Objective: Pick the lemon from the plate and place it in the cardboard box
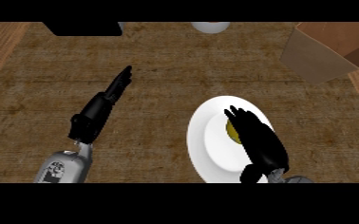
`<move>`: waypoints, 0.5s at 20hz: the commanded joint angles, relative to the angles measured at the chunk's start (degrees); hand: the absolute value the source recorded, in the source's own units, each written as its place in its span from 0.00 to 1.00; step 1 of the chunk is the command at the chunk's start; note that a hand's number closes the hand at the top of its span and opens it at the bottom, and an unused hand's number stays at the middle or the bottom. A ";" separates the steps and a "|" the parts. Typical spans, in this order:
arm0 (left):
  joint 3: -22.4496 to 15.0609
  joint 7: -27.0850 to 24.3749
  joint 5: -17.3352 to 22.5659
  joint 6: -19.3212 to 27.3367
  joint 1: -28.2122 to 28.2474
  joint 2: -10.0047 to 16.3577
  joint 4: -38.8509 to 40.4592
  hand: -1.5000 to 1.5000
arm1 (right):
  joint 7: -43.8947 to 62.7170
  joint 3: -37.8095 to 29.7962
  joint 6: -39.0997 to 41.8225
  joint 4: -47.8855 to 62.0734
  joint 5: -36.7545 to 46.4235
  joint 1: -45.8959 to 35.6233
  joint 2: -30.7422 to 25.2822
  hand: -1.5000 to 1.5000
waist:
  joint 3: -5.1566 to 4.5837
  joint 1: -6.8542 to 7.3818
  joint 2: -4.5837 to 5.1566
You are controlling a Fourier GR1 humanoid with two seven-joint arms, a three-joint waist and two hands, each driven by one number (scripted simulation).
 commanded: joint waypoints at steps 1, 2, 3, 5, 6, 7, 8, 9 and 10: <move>1.91 -2.69 -1.55 -0.64 -3.96 -1.47 6.14 0.50 | 1.21 0.54 2.53 2.72 2.08 -1.62 3.97 0.00 | -0.01 -0.10 0.05; 2.00 1.21 -0.77 -1.14 -4.03 -1.83 3.43 0.50 | -3.32 -1.99 -1.64 7.65 2.96 -1.83 2.83 0.00 | 0.00 -0.02 0.04; 1.26 -0.02 -1.68 -1.36 -2.69 -2.07 2.94 0.50 | -4.24 -2.49 -2.20 10.43 3.48 -3.22 4.08 0.00 | 0.00 0.06 0.04; 1.21 4.49 -0.85 -2.12 1.57 -0.76 -5.88 0.50 | -0.87 0.67 0.79 3.53 5.26 1.42 3.43 0.00 | 0.00 0.09 -0.06; 1.80 0.28 -2.58 -1.56 -0.98 -2.14 0.76 0.50 | -2.49 -1.35 -1.94 11.21 5.67 -3.35 7.50 0.00 | 0.00 0.08 0.03; 2.10 0.88 -0.90 -3.06 3.71 -0.85 -3.91 0.50 | -3.60 -0.38 -3.71 11.32 6.93 -0.95 6.48 0.00 | 0.00 0.18 -0.01; 3.66 1.69 -0.75 -3.92 -0.23 -0.95 -1.96 0.50 | -7.28 -3.19 -3.93 10.94 5.67 -0.11 4.10 0.00 | 0.00 0.01 0.01; 0.09 1.77 -4.47 -0.71 -0.52 -4.29 -0.77 0.50 | -5.18 -2.79 -1.82 9.45 6.88 -0.83 4.42 0.00 | 0.00 -0.05 0.00; 2.05 1.01 -3.67 -1.46 -0.69 -3.44 -0.87 0.50 | -6.75 -4.08 -2.01 9.93 6.61 0.05 3.44 0.00 | 0.00 -0.05 0.01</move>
